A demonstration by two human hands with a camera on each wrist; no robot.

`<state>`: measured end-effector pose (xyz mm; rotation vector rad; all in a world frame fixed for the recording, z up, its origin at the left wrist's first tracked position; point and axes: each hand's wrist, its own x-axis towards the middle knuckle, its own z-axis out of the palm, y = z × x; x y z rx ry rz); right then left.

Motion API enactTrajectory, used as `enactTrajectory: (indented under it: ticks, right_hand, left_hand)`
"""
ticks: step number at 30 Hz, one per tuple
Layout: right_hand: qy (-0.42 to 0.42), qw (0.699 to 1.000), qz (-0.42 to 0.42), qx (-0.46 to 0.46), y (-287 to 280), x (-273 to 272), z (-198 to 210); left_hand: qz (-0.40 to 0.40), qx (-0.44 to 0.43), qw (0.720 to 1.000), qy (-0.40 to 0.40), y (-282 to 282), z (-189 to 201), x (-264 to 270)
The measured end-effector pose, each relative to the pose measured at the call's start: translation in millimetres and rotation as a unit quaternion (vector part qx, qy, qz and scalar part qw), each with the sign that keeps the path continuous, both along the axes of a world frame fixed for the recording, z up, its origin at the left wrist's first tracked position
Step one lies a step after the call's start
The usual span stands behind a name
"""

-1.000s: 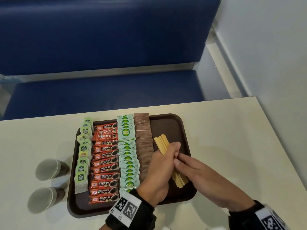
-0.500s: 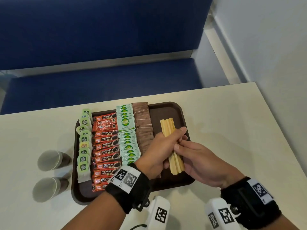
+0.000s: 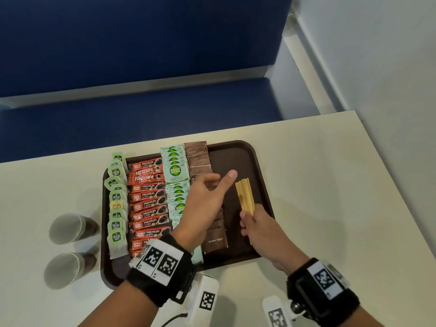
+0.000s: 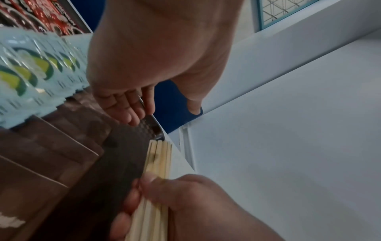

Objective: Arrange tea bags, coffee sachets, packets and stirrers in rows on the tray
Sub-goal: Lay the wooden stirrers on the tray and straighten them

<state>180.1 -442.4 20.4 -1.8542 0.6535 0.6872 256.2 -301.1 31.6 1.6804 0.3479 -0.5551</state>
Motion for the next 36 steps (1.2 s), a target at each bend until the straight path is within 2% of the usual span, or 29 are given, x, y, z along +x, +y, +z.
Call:
enactTrajectory:
  ticks: [6, 13, 17, 23, 29, 36]
  right_hand:
    - [-0.004, 0.985, 0.059, -0.164, 29, -4, -40]
    - [-0.024, 0.968, 0.054, -0.244, 33, -13, -43]
    - [-0.04, 0.964, 0.052, -0.259, 41, -15, -41]
    - [-0.067, 0.954, 0.052, -0.287, 44, -18, -44]
    - [-0.08, 0.937, 0.09, -0.328, 45, -23, -43]
    - [-0.079, 0.95, 0.055, -0.296, 40, -24, -40]
  left_hand:
    - [-0.041, 0.008, 0.999, -0.014, 17, -1, -6]
    - [-0.101, 0.033, 0.994, -0.014, 20, -7, -16]
    - [-0.115, 0.043, 0.992, -0.002, 17, -13, -18]
    - [-0.092, 0.056, 0.994, -0.006, 8, -21, -16]
    - [-0.089, 0.049, 0.995, -0.006, 3, -20, -20]
    - [-0.094, 0.064, 0.994, -0.006, 7, -22, -21]
